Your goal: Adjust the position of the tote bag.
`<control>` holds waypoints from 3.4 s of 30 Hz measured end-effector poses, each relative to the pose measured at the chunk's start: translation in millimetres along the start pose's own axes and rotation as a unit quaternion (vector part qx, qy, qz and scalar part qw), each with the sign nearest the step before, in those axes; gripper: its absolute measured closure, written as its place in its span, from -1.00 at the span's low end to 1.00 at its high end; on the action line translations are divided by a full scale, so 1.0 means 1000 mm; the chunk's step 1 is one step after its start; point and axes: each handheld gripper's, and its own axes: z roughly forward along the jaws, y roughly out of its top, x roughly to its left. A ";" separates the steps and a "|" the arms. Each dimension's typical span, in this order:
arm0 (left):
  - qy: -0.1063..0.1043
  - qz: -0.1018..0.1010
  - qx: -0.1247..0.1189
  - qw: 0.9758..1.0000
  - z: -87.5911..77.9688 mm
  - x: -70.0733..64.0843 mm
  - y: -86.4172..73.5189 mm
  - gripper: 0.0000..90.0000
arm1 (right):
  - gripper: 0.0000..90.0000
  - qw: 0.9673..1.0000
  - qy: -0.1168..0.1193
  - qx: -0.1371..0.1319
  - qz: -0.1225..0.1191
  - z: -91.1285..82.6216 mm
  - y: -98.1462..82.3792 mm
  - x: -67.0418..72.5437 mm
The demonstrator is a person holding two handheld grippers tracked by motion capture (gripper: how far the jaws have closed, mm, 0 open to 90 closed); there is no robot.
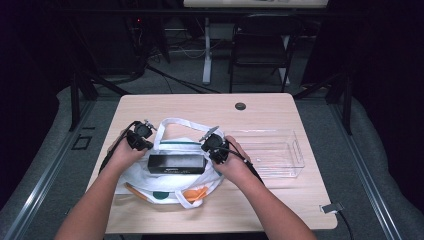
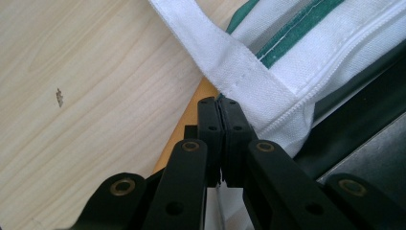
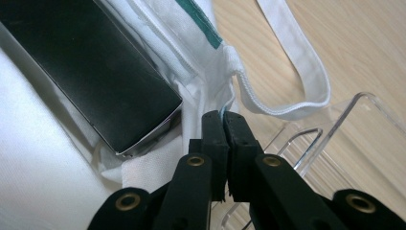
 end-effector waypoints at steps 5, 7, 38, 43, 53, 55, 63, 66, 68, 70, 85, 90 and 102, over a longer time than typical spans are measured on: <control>-0.003 -0.008 -0.004 1.000 -0.001 0.002 -0.003 0.97 | 0.96 1.000 -0.003 -0.002 -0.001 0.004 0.004 -0.002; -0.004 -0.013 -0.005 1.000 0.000 0.002 -0.004 0.97 | 0.96 1.000 -0.005 -0.004 0.003 0.006 0.005 -0.003; 0.001 -0.009 0.002 1.000 0.006 0.002 -0.003 0.95 | 0.96 1.000 -0.008 0.002 0.001 0.018 0.001 -0.003; 0.002 -0.011 -0.002 1.000 0.006 0.001 -0.003 0.95 | 0.96 1.000 -0.011 0.003 -0.002 0.019 0.000 -0.001; 0.004 -0.011 -0.001 1.000 0.007 0.001 -0.003 0.94 | 0.96 1.000 -0.012 0.000 0.002 0.021 -0.001 -0.001; 0.003 -0.010 -0.001 1.000 0.007 0.001 -0.003 0.94 | 0.96 1.000 -0.011 0.005 0.000 0.021 -0.001 -0.001; 0.005 -0.010 -0.001 1.000 0.007 0.000 -0.003 0.92 | 0.96 1.000 -0.012 0.008 -0.001 0.023 -0.002 0.000; 0.005 -0.010 -0.001 1.000 0.007 0.000 -0.003 0.92 | 0.96 1.000 -0.010 0.006 0.002 0.023 -0.002 0.000; 0.005 -0.010 -0.001 1.000 0.007 0.000 -0.003 0.92 | 0.96 1.000 -0.011 0.006 0.002 0.023 -0.002 0.000; 0.005 -0.010 -0.001 1.000 0.007 0.000 -0.003 0.91 | 0.96 1.000 -0.011 0.008 0.000 0.023 -0.002 0.000; 0.009 -0.027 -0.019 0.999 0.000 0.005 -0.006 0.57 | 0.86 1.000 -0.002 -0.015 0.004 0.015 -0.002 -0.001; 0.010 -0.031 -0.033 0.999 -0.008 0.007 -0.009 0.36 | 0.77 1.000 0.004 -0.029 0.007 0.007 -0.002 -0.001; 0.011 -0.022 -0.074 0.997 -0.028 0.004 -0.014 0.08 | 0.54 0.997 0.021 -0.068 0.011 -0.017 0.002 0.004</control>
